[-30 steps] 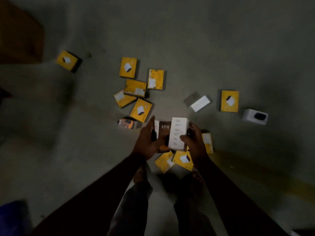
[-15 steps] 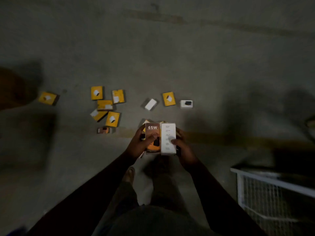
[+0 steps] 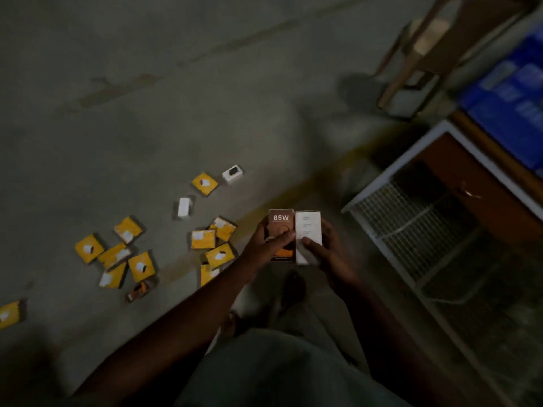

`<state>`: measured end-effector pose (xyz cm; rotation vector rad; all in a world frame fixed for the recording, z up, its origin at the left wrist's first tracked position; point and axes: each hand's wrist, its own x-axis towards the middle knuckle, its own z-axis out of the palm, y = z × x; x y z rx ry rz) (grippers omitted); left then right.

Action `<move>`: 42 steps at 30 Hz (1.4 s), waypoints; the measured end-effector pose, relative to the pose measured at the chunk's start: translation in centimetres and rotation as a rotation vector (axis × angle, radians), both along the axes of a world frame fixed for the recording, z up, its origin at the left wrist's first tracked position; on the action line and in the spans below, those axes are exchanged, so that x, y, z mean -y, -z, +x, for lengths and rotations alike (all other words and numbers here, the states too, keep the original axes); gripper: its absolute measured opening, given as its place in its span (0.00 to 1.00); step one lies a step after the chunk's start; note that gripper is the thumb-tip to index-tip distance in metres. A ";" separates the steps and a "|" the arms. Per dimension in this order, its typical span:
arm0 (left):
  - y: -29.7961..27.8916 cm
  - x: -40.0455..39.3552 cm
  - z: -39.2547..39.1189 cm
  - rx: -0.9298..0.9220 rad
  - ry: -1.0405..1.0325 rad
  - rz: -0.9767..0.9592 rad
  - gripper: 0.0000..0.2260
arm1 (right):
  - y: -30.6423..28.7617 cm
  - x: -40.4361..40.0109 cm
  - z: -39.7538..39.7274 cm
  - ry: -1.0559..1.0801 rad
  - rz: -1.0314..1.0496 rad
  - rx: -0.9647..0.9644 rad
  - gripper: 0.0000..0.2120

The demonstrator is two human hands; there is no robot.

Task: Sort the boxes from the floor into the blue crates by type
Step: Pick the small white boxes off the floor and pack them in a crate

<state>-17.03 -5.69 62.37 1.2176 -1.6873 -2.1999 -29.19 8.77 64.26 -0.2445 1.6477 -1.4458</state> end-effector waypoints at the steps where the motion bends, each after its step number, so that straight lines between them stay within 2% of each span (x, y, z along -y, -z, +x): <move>1: -0.5 -1.3 -1.8 0.010 0.060 -0.017 0.35 | -0.6 -2.0 -0.9 0.063 -0.003 -0.013 0.34; 6: -4.2 -7.7 -12.7 -0.046 0.289 -0.110 0.32 | -4.0 -10.3 -7.8 0.273 -0.048 -0.084 0.40; 8: -5.9 -10.0 -17.9 -0.070 0.360 -0.158 0.35 | -5.7 -13.2 -11.5 0.359 -0.068 -0.141 0.38; 10: -8.0 -12.4 -23.3 -0.121 0.427 -0.203 0.33 | -7.8 -16.0 -15.5 0.431 -0.090 -0.205 0.35; 12: -10.2 -14.7 -28.2 -0.186 0.454 -0.227 0.31 | -10.2 -18.6 -19.2 0.459 -0.101 -0.267 0.36; 23: -24.0 -23.9 -46.3 -0.597 0.576 -0.426 0.38 | -23.0 -28.1 -33.5 0.623 -0.113 -0.689 0.42; 28: -28.5 -26.1 -54.2 -0.800 0.740 -0.490 0.40 | -26.8 -31.0 -39.6 0.694 -0.078 -0.856 0.41; 32: -30.3 -27.1 -61.8 -0.936 0.928 -0.542 0.39 | -28.8 -33.6 -45.7 0.680 0.062 -0.968 0.44; 34: -31.1 -27.7 -65.8 -0.964 1.014 -0.566 0.39 | -29.6 -35.3 -48.7 0.655 0.156 -1.003 0.46; 37: -31.9 -29.1 -70.6 -0.938 1.145 -0.589 0.43 | -29.9 -37.5 -52.7 0.641 0.241 -1.037 0.49; 40: -32.0 -30.3 -75.0 -0.853 1.223 -0.636 0.47 | -29.6 -39.1 -56.5 0.642 0.328 -1.062 0.47; 42: -31.3 -30.9 -77.7 -0.808 1.230 -0.729 0.46 | -29.1 -39.6 -58.8 0.647 0.379 -1.052 0.45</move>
